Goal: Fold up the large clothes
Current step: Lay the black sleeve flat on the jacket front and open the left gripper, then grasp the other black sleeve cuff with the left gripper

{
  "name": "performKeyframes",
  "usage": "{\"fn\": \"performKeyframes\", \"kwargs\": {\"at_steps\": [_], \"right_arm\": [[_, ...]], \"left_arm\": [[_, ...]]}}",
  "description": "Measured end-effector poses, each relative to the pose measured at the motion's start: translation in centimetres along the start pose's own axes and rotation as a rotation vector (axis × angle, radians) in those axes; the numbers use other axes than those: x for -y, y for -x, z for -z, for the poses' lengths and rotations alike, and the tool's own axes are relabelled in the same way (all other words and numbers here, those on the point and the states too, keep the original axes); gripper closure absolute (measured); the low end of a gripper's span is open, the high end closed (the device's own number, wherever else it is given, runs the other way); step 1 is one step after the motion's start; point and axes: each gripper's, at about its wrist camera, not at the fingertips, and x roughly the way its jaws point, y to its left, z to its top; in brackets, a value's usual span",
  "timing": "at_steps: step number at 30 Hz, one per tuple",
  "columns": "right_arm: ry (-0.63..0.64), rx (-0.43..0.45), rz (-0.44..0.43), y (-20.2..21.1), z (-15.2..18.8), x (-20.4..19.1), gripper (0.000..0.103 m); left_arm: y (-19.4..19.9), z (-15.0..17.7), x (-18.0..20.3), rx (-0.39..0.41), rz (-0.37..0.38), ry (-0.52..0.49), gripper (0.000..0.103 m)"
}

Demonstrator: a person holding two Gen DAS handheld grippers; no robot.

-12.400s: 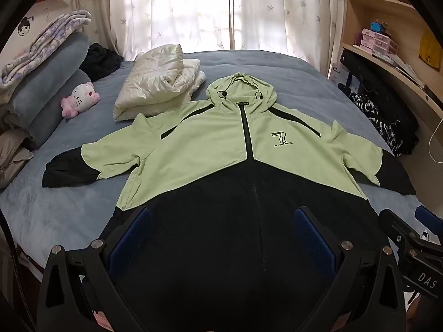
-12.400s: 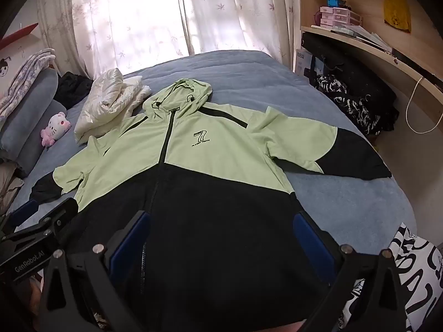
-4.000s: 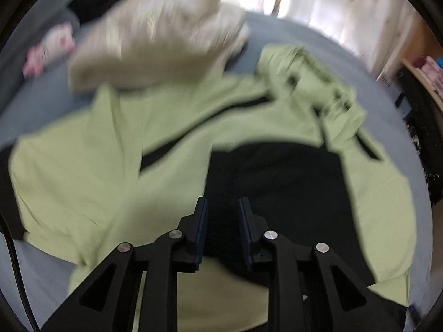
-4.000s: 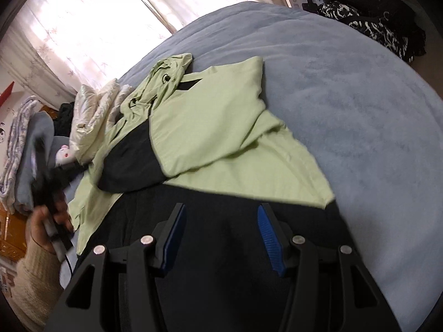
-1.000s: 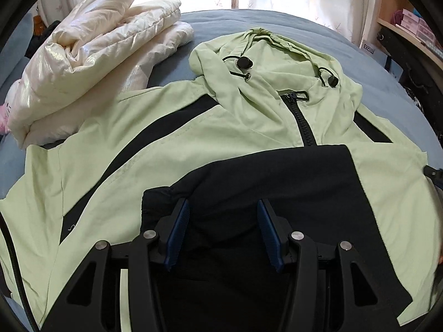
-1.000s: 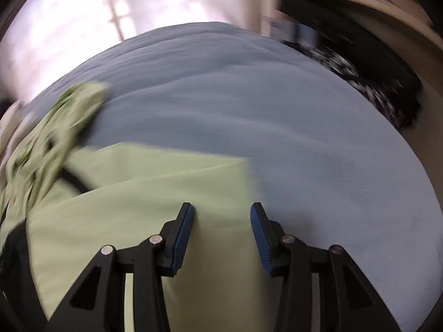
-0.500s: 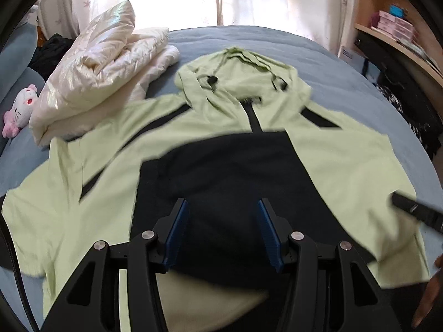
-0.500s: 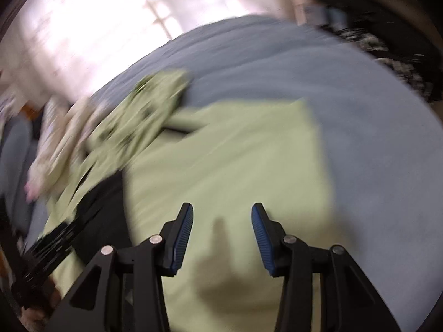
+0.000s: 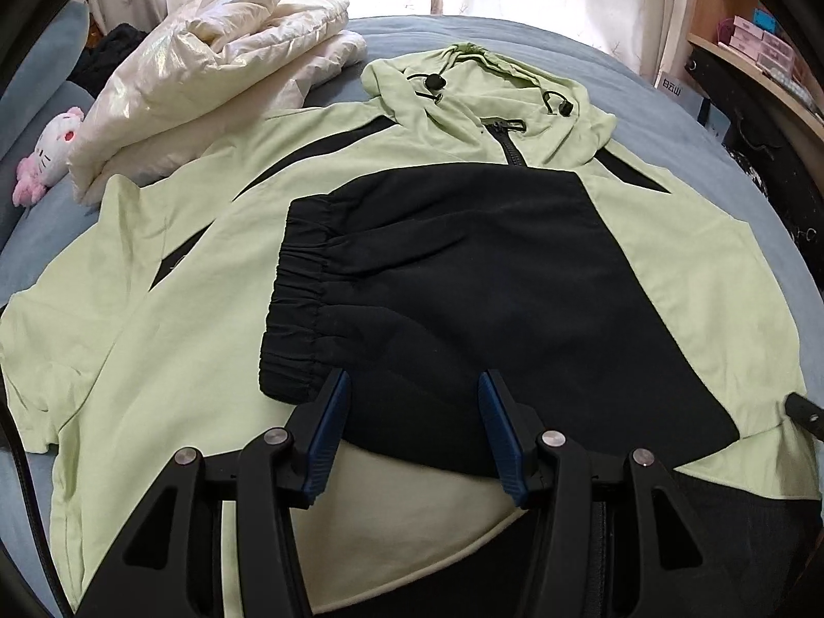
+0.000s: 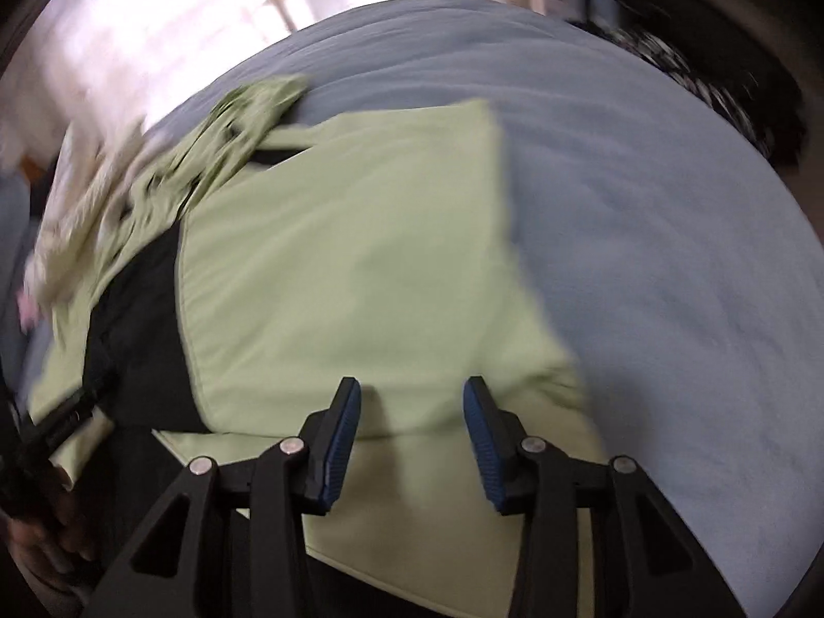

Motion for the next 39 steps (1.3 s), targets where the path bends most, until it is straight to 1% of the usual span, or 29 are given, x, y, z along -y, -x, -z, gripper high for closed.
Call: {"fn": "performKeyframes", "kwargs": {"at_steps": [2, 4, 8, 12, 16, 20, 27, 33, 39], "right_arm": [[-0.044, 0.003, -0.002, 1.0, 0.3, 1.1, 0.062], [-0.067, 0.009, -0.007, 1.8, 0.9, 1.0, 0.06], [-0.066, 0.028, 0.002, 3.4, 2.4, 0.0, 0.06], [-0.064, 0.032, -0.039, 5.0, 4.0, -1.3, 0.06], [-0.034, 0.05, -0.056, 6.7, 5.4, -3.2, 0.06], [-0.002, 0.043, -0.084, 7.9, 7.0, -4.8, 0.06], [0.046, 0.033, -0.103, 9.3, 9.6, -6.8, 0.06], [0.095, 0.019, -0.106, 10.1, 11.3, -8.7, 0.06], [0.166, 0.028, -0.11, 10.9, 12.3, -11.9, 0.06]], "left_arm": [[0.4, 0.2, 0.0, -0.004, -0.004, 0.002, 0.053], [0.9, 0.3, -0.1, -0.008, 0.001, 0.008, 0.053], [2.2, 0.7, -0.5, -0.015, 0.007, 0.017, 0.053], [4.5, 1.4, -0.9, 0.002, 0.014, 0.011, 0.053], [7.0, 2.4, -1.4, 0.022, 0.021, 0.006, 0.053], [9.3, 3.9, -2.1, 0.032, 0.031, 0.004, 0.053], [13.1, 7.0, -3.8, 0.044, 0.028, 0.014, 0.053], [15.8, 8.7, -6.3, 0.06, 0.008, 0.024, 0.052], [17.6, 9.7, -9.8, 0.074, -0.007, 0.061, 0.049]]}}
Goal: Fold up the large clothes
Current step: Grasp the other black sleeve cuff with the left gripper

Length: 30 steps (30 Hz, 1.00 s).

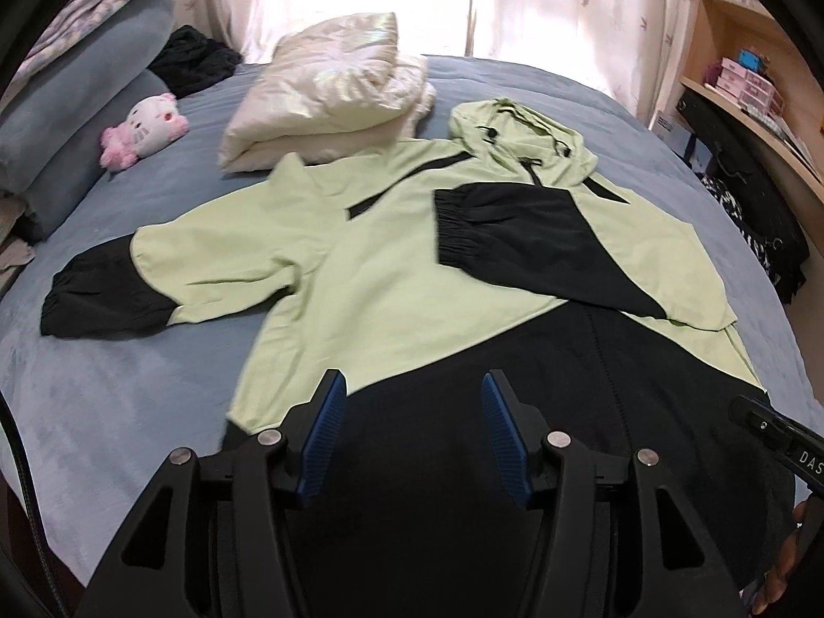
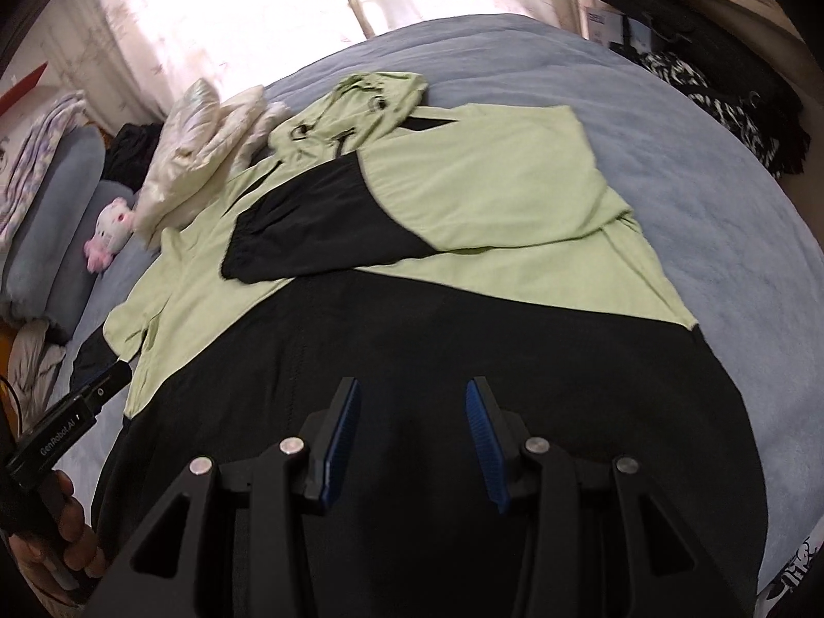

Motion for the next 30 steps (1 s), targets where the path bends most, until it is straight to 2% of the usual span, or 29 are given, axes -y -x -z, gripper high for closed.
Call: {"fn": "performKeyframes", "kwargs": {"at_steps": [8, 18, 30], "right_arm": [[0.141, 0.016, -0.011, 0.0, 0.1, -6.1, 0.06], [0.299, 0.029, -0.025, -2.3, -0.6, -14.7, 0.06], [0.396, 0.053, -0.041, -7.5, -2.5, -24.5, 0.06]], "left_arm": [[0.3, 0.8, -5.7, -0.009, -0.025, 0.076, 0.048], [-1.3, 1.3, -14.0, -0.044, -0.03, 0.209, 0.048], [-5.8, 1.2, -27.2, -0.083, 0.156, 0.461, 0.048]]}}
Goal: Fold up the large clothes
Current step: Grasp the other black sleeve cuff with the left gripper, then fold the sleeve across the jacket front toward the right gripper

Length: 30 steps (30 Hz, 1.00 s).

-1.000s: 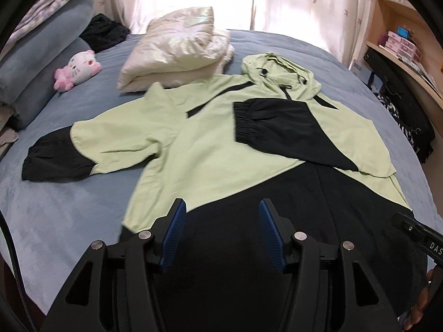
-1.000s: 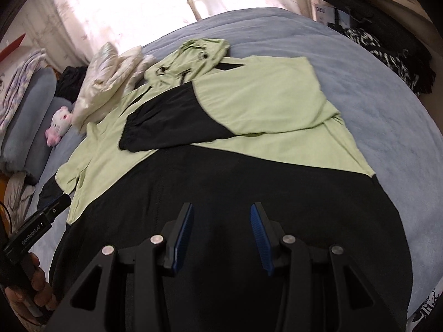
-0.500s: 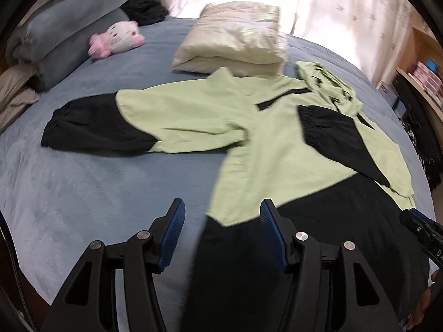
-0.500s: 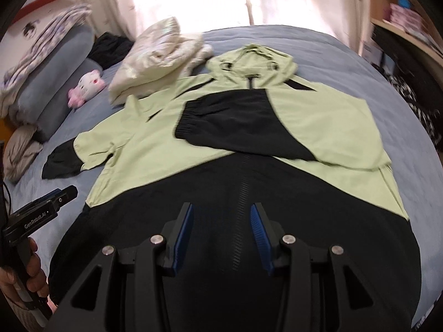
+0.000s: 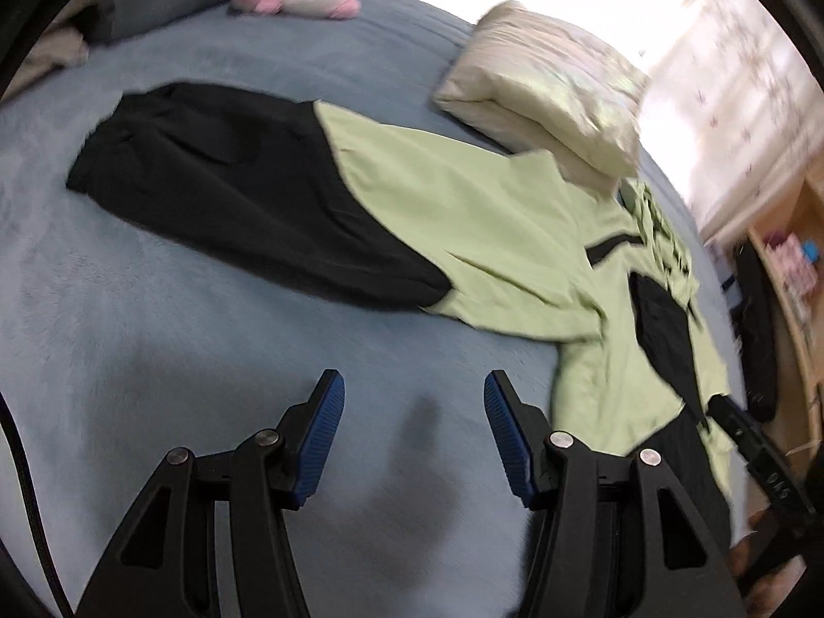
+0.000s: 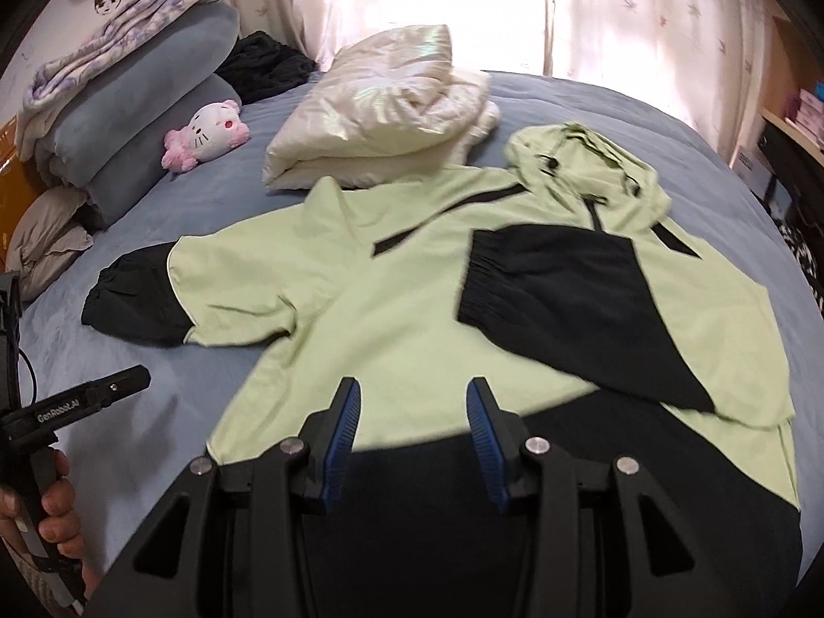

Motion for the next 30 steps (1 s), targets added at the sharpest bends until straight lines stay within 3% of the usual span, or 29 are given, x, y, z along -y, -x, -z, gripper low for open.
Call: {"fn": "performKeyframes", "kwargs": {"at_steps": [10, 18, 20, 25, 27, 30], "right_arm": [[0.034, -0.004, -0.034, -4.8, -3.1, -4.5, 0.06], [0.058, -0.025, -0.077, -6.6, -3.1, -6.7, 0.06], [0.054, -0.043, -0.086, -6.8, -2.7, -6.6, 0.06], [0.022, -0.059, -0.104, -6.3, -1.9, -5.3, 0.06], [0.009, -0.058, -0.112, -5.8, -1.6, -4.7, 0.06], [-0.008, -0.048, -0.115, -4.5, -1.0, -3.4, 0.06]], "left_arm": [[-2.1, -4.3, -7.3, 0.006, 0.125, 0.179, 0.048], [-3.5, -7.1, -10.9, 0.055, 0.16, 0.284, 0.049], [-3.7, -7.7, -11.5, 0.08, 0.149, 0.317, 0.055], [-4.1, -8.2, -13.3, 0.106, 0.075, 0.402, 0.096], [-3.9, -8.3, -12.7, 0.103, 0.039, 0.392, 0.097], [-3.0, -8.8, -9.9, 0.106, -0.076, 0.32, 0.098]]}}
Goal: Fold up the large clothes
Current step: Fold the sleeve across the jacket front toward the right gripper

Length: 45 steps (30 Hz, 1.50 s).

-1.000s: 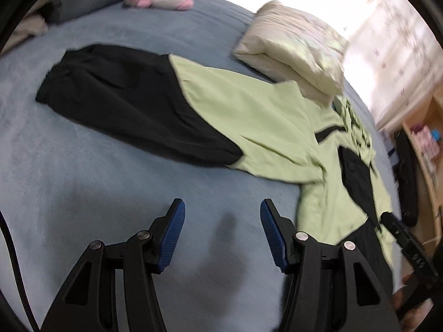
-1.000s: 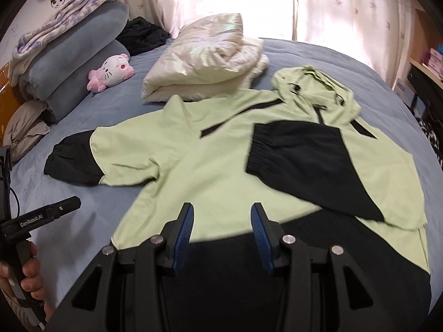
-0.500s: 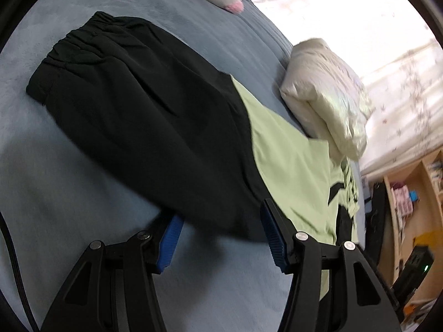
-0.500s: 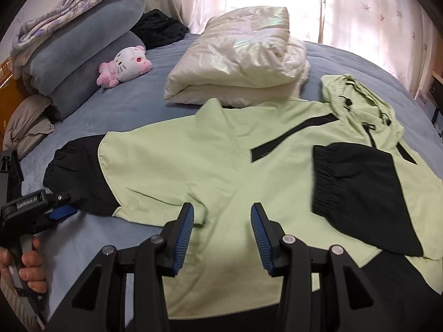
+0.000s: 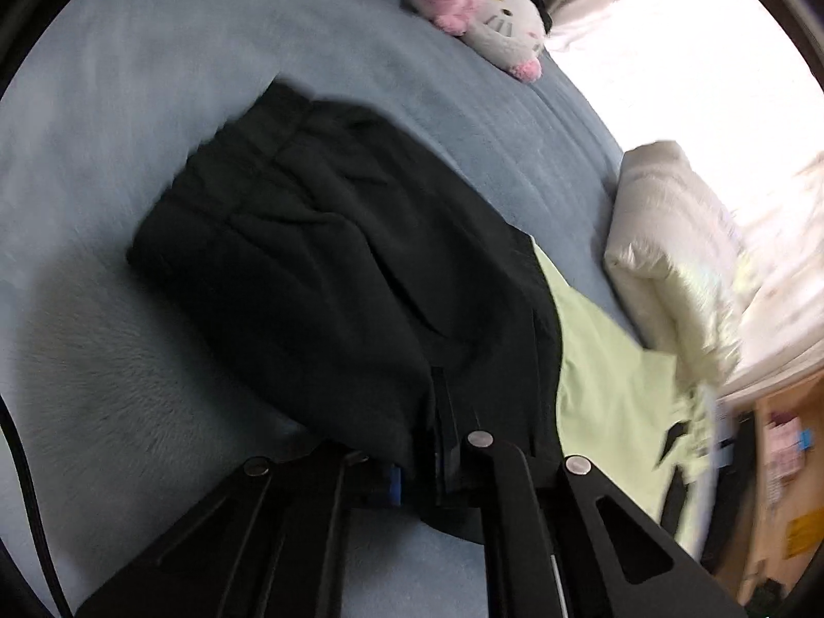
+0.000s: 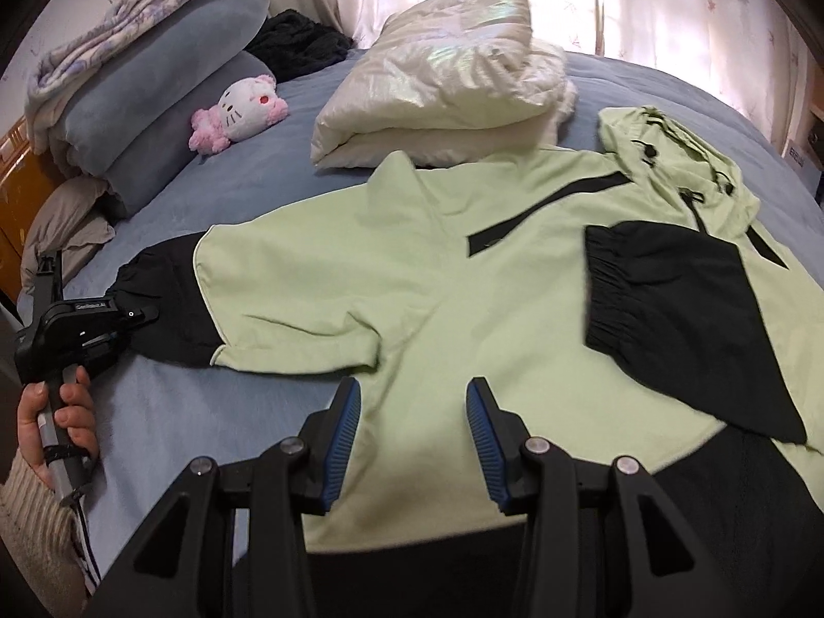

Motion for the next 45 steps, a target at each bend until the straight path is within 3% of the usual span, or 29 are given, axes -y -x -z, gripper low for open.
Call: {"fn": "performKeyframes", "kwargs": {"at_steps": [5, 10, 16, 20, 23, 25, 28, 30, 32, 34, 36, 41, 45], "right_arm": [[-0.052, 0.02, -0.003, 2.7, 1.1, 2.9, 0.06], [-0.122, 0.07, 0.011, 5.8, 2.2, 6.3, 0.06], [-0.226, 0.141, 0.049, 9.9, 4.3, 11.7, 0.06], [-0.304, 0.151, 0.089, 11.6, 6.5, 15.9, 0.06], [-0.37, 0.145, 0.117, 12.4, 8.5, 19.0, 0.06], [-0.391, 0.14, 0.135, 12.8, 9.5, 20.3, 0.06], [-0.412, 0.132, 0.158, 13.1, 11.2, 22.0, 0.06], [-0.416, 0.122, 0.159, 13.1, 12.0, 22.5, 0.06], [-0.414, 0.119, 0.151, 13.1, 12.4, 22.6, 0.06], [-0.406, 0.121, 0.139, 13.0, 12.5, 22.5, 0.06], [-0.394, 0.126, 0.121, 12.9, 12.3, 22.1, 0.06], [-0.335, 0.132, 0.078, 12.5, 11.4, 20.0, 0.06], [-0.267, 0.13, 0.029, 12.4, 10.4, 18.2, 0.06]], "left_arm": [[4.6, 0.8, 7.8, 0.101, -0.005, -0.161, 0.099], [9.4, 4.5, 19.1, 0.168, 0.078, -0.399, 0.099], [10.3, 13.7, 32.2, 0.12, 0.162, -0.681, 0.099], [6.7, 21.3, 38.1, 0.027, 0.182, -0.81, 0.099], [2.7, 26.7, 39.6, -0.052, 0.159, -0.876, 0.097], [-0.1, 30.1, 40.2, -0.123, 0.118, -0.923, 0.088], [-3.4, 33.0, 39.0, -0.221, 0.056, -0.954, 0.079], [-3.2, 34.1, 37.9, -0.248, 0.034, -0.958, 0.075], [-2.8, 33.8, 36.6, -0.257, 0.034, -0.956, 0.066], [-1.6, 33.4, 36.1, -0.254, 0.041, -0.946, 0.039], [-0.2, 32.7, 35.7, -0.238, 0.056, -0.939, 0.026], [3.0, 31.1, 33.5, -0.241, 0.094, -0.937, 0.024], [5.9, 29.6, 30.7, -0.204, 0.104, -0.875, 0.023]]}}
